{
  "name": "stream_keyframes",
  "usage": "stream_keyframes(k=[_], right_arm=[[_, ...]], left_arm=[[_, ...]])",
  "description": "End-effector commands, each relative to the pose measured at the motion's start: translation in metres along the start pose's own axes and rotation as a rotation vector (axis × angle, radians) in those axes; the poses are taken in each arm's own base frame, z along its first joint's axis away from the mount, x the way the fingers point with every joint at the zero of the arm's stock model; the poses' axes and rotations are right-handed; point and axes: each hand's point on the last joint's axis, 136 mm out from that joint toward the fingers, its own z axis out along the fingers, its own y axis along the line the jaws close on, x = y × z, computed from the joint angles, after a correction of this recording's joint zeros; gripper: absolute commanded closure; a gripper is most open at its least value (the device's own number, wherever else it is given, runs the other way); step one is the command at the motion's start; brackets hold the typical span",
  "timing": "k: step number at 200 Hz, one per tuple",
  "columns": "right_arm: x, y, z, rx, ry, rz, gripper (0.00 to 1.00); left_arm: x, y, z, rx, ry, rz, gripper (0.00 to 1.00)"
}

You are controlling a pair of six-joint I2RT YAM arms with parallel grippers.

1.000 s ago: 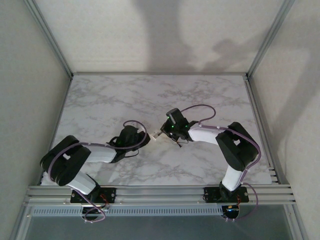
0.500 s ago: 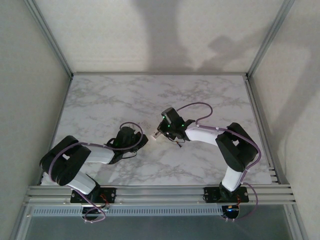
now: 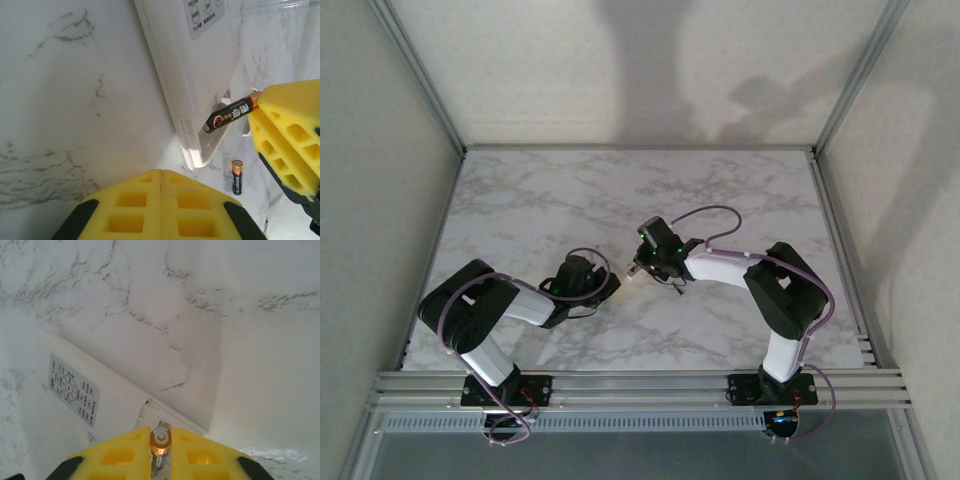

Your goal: Load the batteries into the remote control

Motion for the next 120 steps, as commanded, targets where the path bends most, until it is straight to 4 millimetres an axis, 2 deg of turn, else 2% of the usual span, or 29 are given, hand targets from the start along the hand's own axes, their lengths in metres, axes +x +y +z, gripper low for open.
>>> stream_keyframes(k=[1,76,89,120], right_arm=[[0.000,0.003,0.004,0.015,-0.016,0.006,0.84],[0.010,0.008,0.012,-0.004,0.012,0.017,0.82],[0.010,0.007,0.012,0.001,0.013,0.017,0.76],[0.008,0.005,0.008,0.013,0.003,0.012,0.69]], left_arm=[[0.003,0.001,0.001,0.015,0.017,-0.006,1.00],[0.006,0.002,0.003,0.016,0.026,-0.006,1.00],[0.006,0.000,0.003,0.020,0.025,-0.005,1.00],[0.006,0.001,0.003,0.016,0.022,-0.005,1.00]])
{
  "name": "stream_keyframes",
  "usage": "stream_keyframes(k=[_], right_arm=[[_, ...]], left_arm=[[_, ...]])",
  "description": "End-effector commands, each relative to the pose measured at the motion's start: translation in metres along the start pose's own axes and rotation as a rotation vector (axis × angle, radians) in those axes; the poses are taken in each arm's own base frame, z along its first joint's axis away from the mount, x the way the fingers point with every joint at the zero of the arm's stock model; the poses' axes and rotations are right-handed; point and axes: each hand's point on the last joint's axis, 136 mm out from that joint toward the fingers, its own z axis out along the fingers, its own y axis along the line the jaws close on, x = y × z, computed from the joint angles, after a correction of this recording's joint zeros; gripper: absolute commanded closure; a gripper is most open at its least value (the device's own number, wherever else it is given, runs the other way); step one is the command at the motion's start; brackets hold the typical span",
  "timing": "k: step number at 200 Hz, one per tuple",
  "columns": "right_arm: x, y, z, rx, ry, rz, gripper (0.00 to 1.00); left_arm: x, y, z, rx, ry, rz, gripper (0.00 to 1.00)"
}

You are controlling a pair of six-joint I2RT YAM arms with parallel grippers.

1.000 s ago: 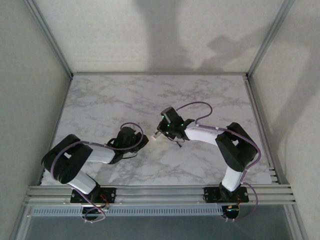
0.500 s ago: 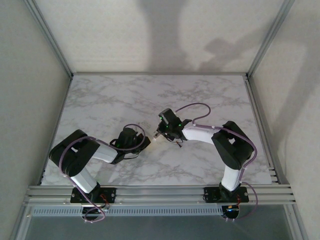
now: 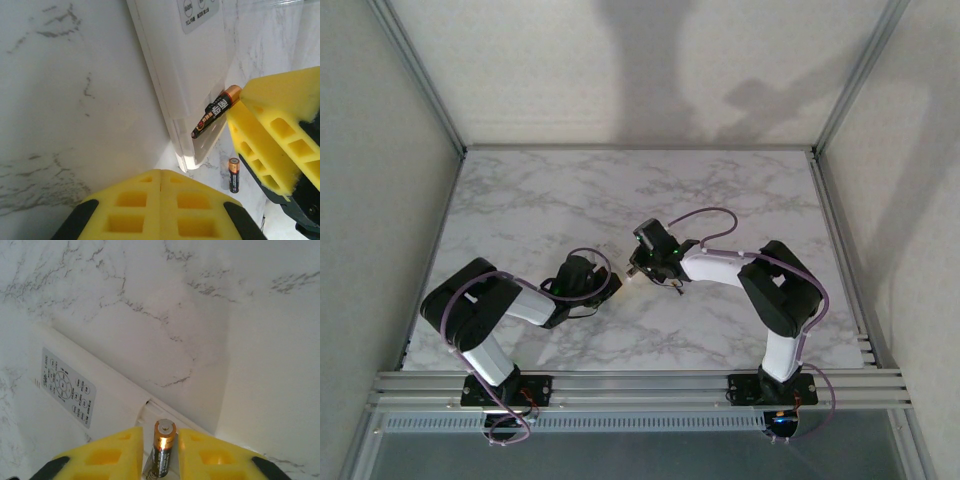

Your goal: Load the batteries into the remote control

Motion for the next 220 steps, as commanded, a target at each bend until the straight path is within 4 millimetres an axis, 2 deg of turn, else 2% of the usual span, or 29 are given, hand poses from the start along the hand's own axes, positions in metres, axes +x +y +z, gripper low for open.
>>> stream_keyframes(k=[1,84,111,162,200,220], right_arm=[[0.000,0.003,0.000,0.008,-0.011,-0.005,0.70],[-0.007,0.001,-0.021,0.065,-0.032,-0.093,0.65],[-0.009,0.004,-0.030,0.091,-0.008,-0.227,0.61],[-0.011,0.020,-0.034,0.077,0.054,-0.619,0.57],[-0.007,0.026,-0.030,0.036,0.083,-0.739,0.56],[-0.005,0.024,-0.024,0.025,0.113,-0.774,0.59]], left_arm=[[0.004,0.003,0.001,0.001,0.012,-0.008,1.00],[0.005,0.001,0.001,0.004,0.015,-0.001,1.00],[0.006,0.001,0.002,0.001,0.018,0.003,1.00],[0.010,0.001,0.002,-0.007,0.013,0.002,1.00],[0.011,0.000,0.004,-0.013,0.005,-0.002,1.00],[0.009,0.000,0.005,-0.014,-0.004,-0.004,1.00]])
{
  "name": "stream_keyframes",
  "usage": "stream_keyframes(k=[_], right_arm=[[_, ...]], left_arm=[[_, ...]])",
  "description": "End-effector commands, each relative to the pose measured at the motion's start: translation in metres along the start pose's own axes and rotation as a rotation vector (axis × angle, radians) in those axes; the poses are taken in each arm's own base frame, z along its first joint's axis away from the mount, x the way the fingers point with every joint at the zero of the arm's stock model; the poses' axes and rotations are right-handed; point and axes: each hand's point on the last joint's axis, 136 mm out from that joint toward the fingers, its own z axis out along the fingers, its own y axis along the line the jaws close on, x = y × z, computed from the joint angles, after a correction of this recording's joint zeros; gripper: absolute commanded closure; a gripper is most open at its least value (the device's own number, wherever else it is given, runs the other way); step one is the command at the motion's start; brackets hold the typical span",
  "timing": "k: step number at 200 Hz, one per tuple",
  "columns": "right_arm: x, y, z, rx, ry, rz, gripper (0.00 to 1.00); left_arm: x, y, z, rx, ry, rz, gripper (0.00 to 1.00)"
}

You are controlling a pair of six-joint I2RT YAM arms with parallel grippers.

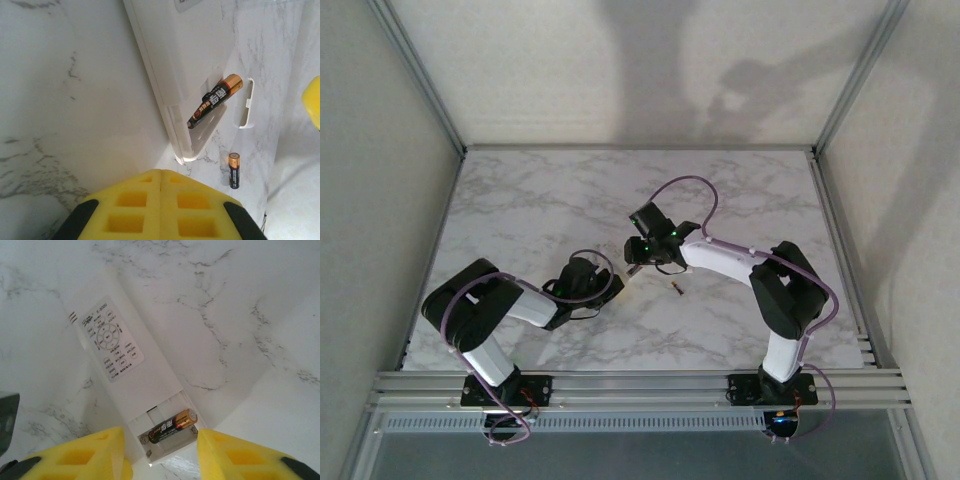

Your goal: Load the batteries into the remote control

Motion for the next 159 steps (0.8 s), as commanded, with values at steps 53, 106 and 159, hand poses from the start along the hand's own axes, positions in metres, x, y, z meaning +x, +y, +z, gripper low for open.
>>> stream_keyframes(k=[53,106,159], right_arm=[[-0.001,-0.010,0.011,0.001,0.074,-0.183,0.66],[0.002,-0.009,0.020,-0.015,0.107,-0.209,0.69],[0.006,-0.012,0.028,-0.002,0.130,-0.217,0.70]], left_arm=[[-0.002,0.002,0.010,-0.017,-0.014,-0.008,1.00],[-0.005,0.001,0.016,-0.024,-0.023,-0.011,1.00],[-0.005,0.002,0.018,-0.032,-0.015,-0.008,1.00]])
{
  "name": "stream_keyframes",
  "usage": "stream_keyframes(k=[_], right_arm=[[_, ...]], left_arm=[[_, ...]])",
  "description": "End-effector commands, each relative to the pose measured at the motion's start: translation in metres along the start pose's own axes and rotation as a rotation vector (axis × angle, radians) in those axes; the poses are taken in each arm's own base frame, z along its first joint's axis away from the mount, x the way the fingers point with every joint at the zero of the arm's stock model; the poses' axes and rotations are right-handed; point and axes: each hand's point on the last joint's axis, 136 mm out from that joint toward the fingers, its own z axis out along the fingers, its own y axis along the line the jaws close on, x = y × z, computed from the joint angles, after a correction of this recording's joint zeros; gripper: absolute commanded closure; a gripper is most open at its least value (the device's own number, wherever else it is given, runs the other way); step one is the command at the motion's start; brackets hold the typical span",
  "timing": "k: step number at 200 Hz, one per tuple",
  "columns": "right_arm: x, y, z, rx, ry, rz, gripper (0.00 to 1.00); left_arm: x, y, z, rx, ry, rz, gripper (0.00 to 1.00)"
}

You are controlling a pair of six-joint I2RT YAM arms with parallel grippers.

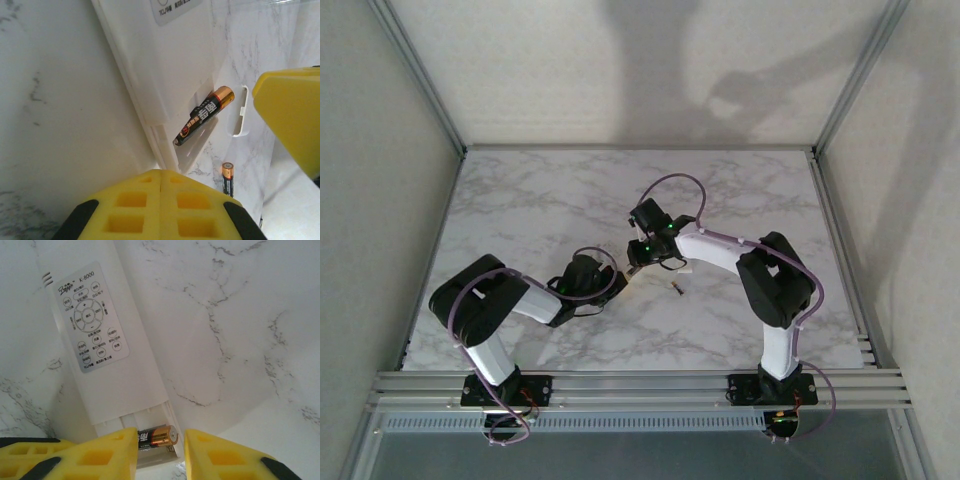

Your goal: Load the batteries into the remote control

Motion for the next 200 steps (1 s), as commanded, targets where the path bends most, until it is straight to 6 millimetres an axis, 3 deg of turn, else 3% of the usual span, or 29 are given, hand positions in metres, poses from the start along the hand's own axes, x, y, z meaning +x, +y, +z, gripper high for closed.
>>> stream_keyframes(k=[1,117,200], right_arm=[[0.000,0.000,0.005,-0.002,0.025,-0.014,0.70],[0.009,0.009,0.013,-0.025,0.053,-0.015,0.74],[0.025,0.027,0.018,-0.072,0.095,-0.015,0.76]], left_arm=[[0.000,0.008,0.007,-0.044,-0.010,-0.001,1.00],[0.000,0.008,0.008,-0.043,-0.008,-0.002,1.00],[-0.001,0.009,0.009,-0.048,-0.013,0.002,1.00]])
